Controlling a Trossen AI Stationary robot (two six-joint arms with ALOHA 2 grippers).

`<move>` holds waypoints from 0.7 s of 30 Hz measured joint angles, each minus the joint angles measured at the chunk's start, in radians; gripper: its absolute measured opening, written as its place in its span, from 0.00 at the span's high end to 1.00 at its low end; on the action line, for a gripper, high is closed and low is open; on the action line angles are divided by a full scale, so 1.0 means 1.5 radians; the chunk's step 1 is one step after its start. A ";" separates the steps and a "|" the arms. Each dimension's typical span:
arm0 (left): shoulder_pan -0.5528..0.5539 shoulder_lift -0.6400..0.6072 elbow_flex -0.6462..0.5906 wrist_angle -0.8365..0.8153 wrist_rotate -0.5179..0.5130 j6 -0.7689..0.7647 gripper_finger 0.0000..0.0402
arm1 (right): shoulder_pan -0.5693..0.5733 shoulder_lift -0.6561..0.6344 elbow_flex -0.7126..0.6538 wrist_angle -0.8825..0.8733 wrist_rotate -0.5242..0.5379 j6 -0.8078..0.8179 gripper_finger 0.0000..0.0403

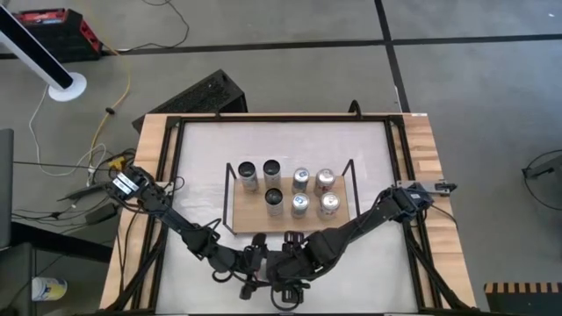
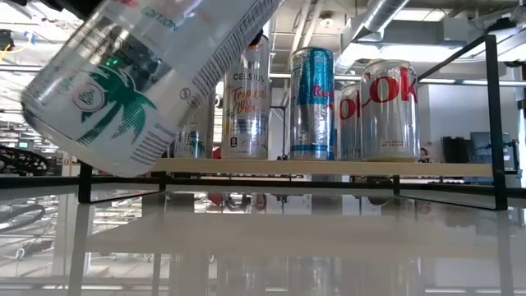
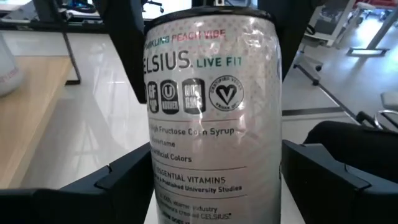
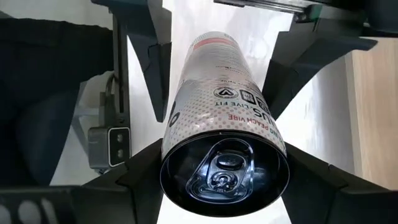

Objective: Place canned beverage on shelf
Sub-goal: Put the white pink soda can on the shelf aligned with the other white pink soda can

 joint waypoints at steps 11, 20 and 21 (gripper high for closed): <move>0.014 -0.002 0.011 -0.047 0.068 -0.004 0.44 | 0.000 0.000 0.000 0.021 0.000 0.017 0.24; 0.014 -0.028 0.009 -0.134 0.082 0.009 0.44 | 0.002 -0.009 0.001 -0.036 0.000 0.029 0.12; 0.012 -0.040 0.009 -0.153 0.082 0.010 0.44 | 0.005 -0.011 0.001 -0.060 0.000 0.036 0.12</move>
